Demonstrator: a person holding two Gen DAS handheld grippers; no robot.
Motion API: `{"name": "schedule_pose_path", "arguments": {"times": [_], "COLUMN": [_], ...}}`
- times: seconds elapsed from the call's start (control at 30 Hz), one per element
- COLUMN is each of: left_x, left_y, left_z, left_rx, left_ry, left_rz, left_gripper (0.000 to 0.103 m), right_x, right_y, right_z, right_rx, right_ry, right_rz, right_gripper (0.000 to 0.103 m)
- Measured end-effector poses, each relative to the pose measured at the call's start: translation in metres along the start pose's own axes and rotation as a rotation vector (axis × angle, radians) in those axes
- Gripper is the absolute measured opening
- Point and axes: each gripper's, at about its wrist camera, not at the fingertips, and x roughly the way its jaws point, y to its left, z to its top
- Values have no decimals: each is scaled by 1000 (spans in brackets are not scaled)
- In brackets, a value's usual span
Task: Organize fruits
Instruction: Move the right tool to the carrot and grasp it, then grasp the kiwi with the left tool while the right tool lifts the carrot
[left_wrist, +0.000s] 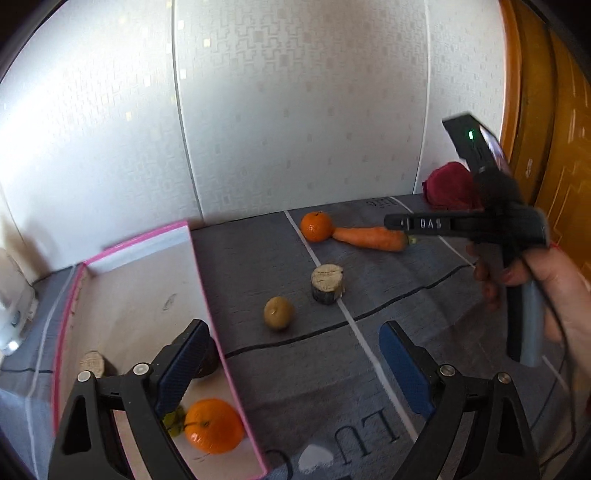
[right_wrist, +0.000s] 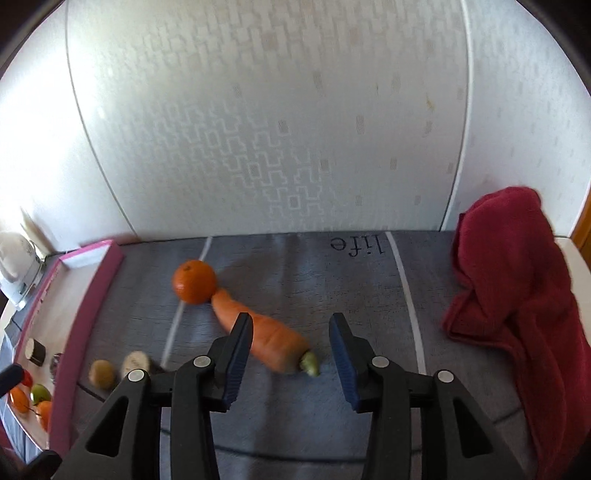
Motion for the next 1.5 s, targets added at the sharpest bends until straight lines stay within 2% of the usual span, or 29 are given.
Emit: {"name": "schedule_pose_path", "arguments": {"times": [0.1,0.2,0.27,0.37,0.47,0.57,0.73,0.87,1.03,1.2,1.37,1.4,1.5], "left_x": [15,28,33,40,48,53,58,65,74,82,88,87,86], "left_y": [8,14,14,8,6,8,11,12,12,17,16,15,13], "left_z": [3,4,4,6,5,6,7,8,9,8,8,8,7], "left_rx": [-60,-114,-112,-56,-37,-66,-67,-47,-37,-44,-35,-25,-16], "left_ry": [35,70,71,60,80,105,123,142,166,200,222,219,208], "left_rz": [-39,-81,-90,-83,-75,-112,-118,-109,-94,-62,-45,-36,-24], "left_gripper": [94,94,94,93,90,87,75,69,60,47,34,28,26], "right_x": [8,10,7,2,4,13,35,38,32,15,12,12,12], "right_y": [-10,-12,-8,8,24,35,48,56,52,35,44,46,44], "right_z": [0,-2,-4,-5,-5,-2,-2,-6,-9,-19,-27,-28,-29], "right_rx": [50,103,86,-2,-76,-123,-190,-255,-193,-14,-41,-37,-4], "right_ry": [12,59,71,80,60,55,69,76,143,235,222,221,217], "right_rz": [56,148,163,190,141,106,17,-53,-71,35,5,4,14], "right_gripper": [44,46,46,46,46,46,46,31,29,29,29,29,29]}}
